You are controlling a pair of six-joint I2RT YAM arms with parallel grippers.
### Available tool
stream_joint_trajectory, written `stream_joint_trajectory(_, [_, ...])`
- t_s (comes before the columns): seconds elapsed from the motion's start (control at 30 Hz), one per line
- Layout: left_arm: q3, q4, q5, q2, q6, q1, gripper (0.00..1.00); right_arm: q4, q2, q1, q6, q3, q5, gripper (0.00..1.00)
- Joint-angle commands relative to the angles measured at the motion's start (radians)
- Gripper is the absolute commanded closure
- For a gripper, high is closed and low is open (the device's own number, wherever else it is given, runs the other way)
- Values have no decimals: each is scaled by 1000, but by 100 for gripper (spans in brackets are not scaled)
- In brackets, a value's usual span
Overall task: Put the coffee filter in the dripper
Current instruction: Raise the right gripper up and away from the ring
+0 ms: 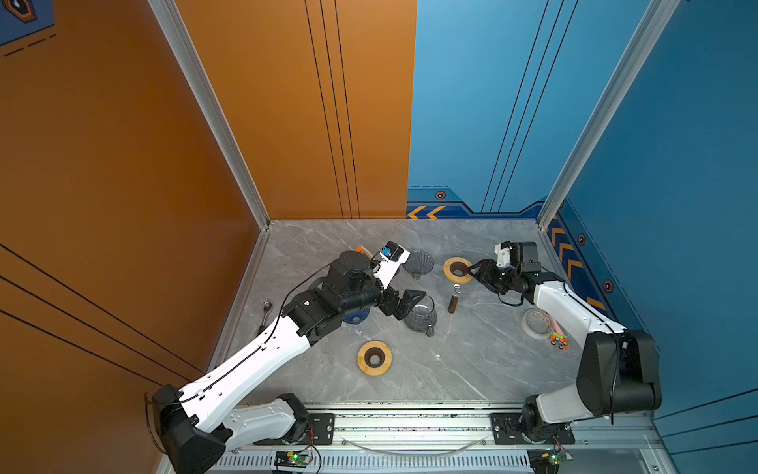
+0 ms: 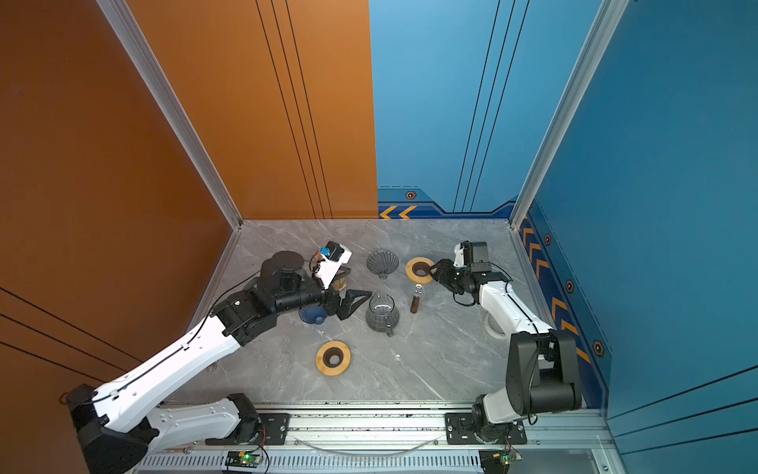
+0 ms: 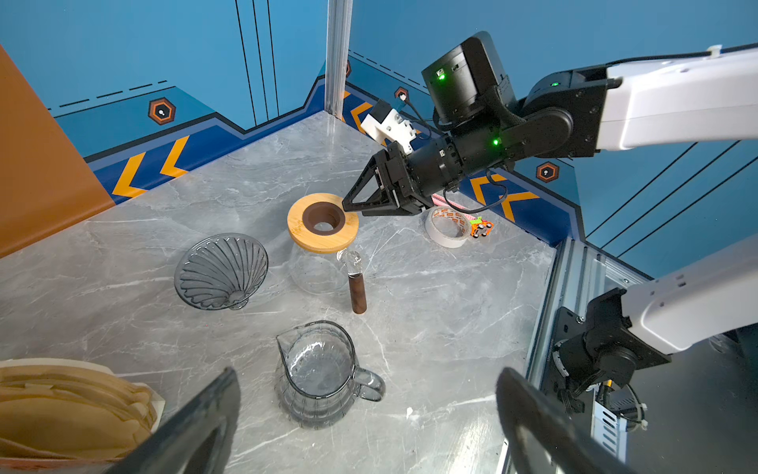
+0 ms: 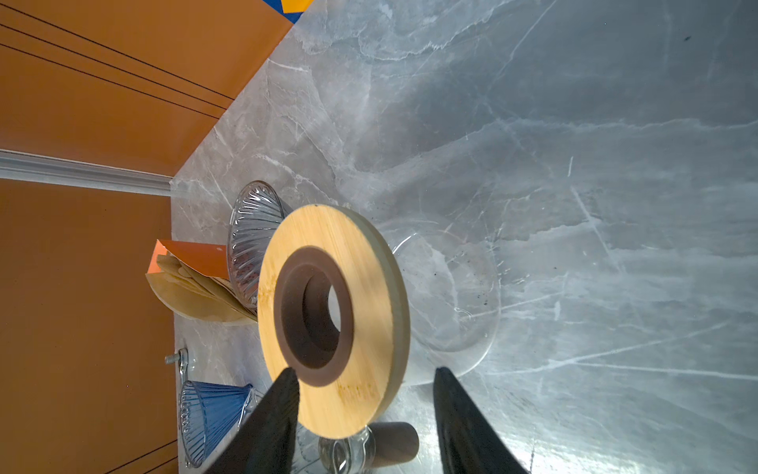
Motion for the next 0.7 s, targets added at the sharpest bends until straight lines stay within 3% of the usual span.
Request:
stream_joint_trajectory(0.0, [16, -13, -7, -5, -7, 5, 2, -52, 29, 12, -28, 39, 53, 47])
stream_joint_trajectory(0.67, [16, -16, -11, -10, -3, 4, 2, -60, 97, 38, -30, 88, 95, 55])
